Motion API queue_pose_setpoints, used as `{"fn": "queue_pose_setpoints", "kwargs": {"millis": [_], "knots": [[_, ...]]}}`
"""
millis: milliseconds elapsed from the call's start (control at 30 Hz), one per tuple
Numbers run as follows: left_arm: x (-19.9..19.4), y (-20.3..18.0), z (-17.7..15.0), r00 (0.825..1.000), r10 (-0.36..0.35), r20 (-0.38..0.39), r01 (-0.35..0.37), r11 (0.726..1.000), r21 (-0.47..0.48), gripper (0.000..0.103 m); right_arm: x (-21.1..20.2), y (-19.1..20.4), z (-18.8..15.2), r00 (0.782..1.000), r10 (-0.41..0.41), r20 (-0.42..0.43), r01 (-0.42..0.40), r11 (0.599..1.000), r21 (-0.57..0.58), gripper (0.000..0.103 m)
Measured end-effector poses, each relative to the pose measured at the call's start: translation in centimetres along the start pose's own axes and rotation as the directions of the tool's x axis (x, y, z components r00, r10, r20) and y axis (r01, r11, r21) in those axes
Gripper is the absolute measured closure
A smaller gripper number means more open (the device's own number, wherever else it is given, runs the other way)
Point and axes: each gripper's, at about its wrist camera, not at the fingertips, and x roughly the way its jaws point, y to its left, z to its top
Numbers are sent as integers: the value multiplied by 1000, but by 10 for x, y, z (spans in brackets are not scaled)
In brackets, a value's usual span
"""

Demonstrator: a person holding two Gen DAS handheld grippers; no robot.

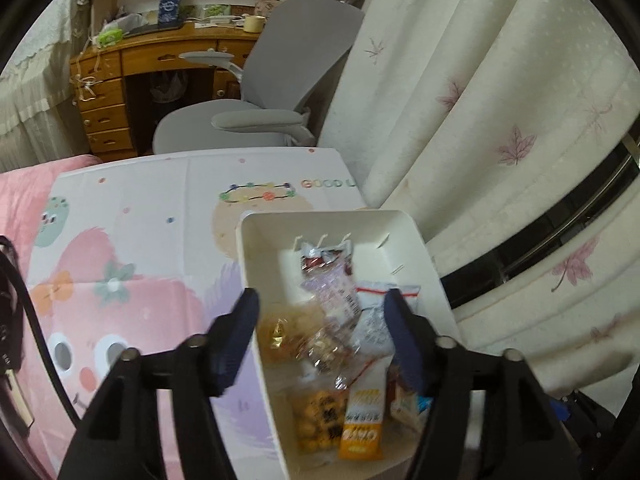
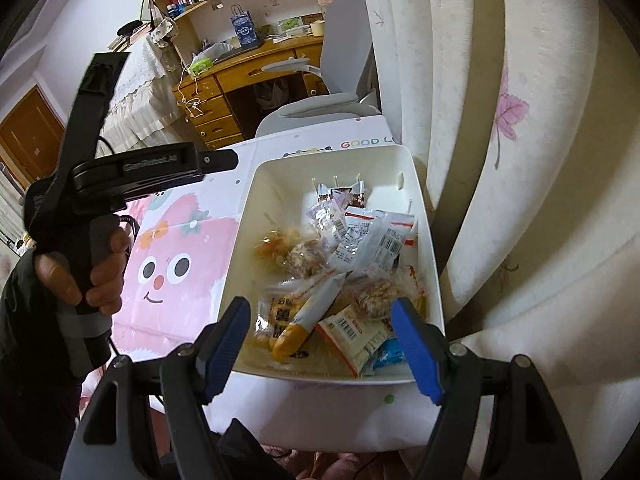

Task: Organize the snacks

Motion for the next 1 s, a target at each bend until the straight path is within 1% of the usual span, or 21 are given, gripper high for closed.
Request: {"fn": "queue_pose_setpoints", "kwargs": {"millis": [33,100,133,200,333,367,433,533,633,667,733,800,900,1000], "knots": [[-3,2,-4,1000,12,-8,-12,1000,-4,32,0,2,-2,1000,-1,-2,1,1000,0,27],[-8,12,-14,999,39,-33,-39,999,-24,25,2,7,-6,1000,-9,-10,9,1000,-1,26],[-12,20,-23,997,61,-47,-63,997,-43,24,4,10,-8,1000,-11,-20,11,1000,-4,24],[-20,36,-38,995,80,-63,-85,993,-80,22,12,19,-13,999,-15,-49,14,1000,-13,22],[-36,71,-72,986,123,-116,-140,977,-161,16,30,39,-25,993,-17,-115,13,999,-40,16],[-41,80,-83,981,137,-138,-160,971,-178,12,33,44,-28,992,-18,-126,13,999,-43,15],[-53,94,-103,973,163,-163,-196,957,-212,11,38,54,-33,989,-3,-147,-3,999,-42,13],[-69,111,-134,962,173,-210,-226,939,-260,11,49,74,-40,983,20,-182,-32,998,-62,9],[-86,118,-156,952,193,-240,-255,931,-263,11,51,88,-43,981,31,-190,-47,996,-79,5],[-91,120,-160,947,208,-245,-271,928,-257,11,51,93,-44,980,43,-194,-60,995,-82,3],[-109,120,-165,933,265,-242,-323,915,-244,11,51,102,-46,977,60,-207,-80,993,-91,2],[-124,119,-163,931,288,-226,-340,909,-240,8,46,111,-47,974,75,-215,-100,989,-105,1],[-145,114,-156,933,301,-196,-342,911,-230,5,33,122,-44,968,119,-222,-150,980,-131,1],[-163,103,-147,940,302,-157,-330,921,-207,5,16,128,-41,956,158,-248,-191,975,-116,1]]}}
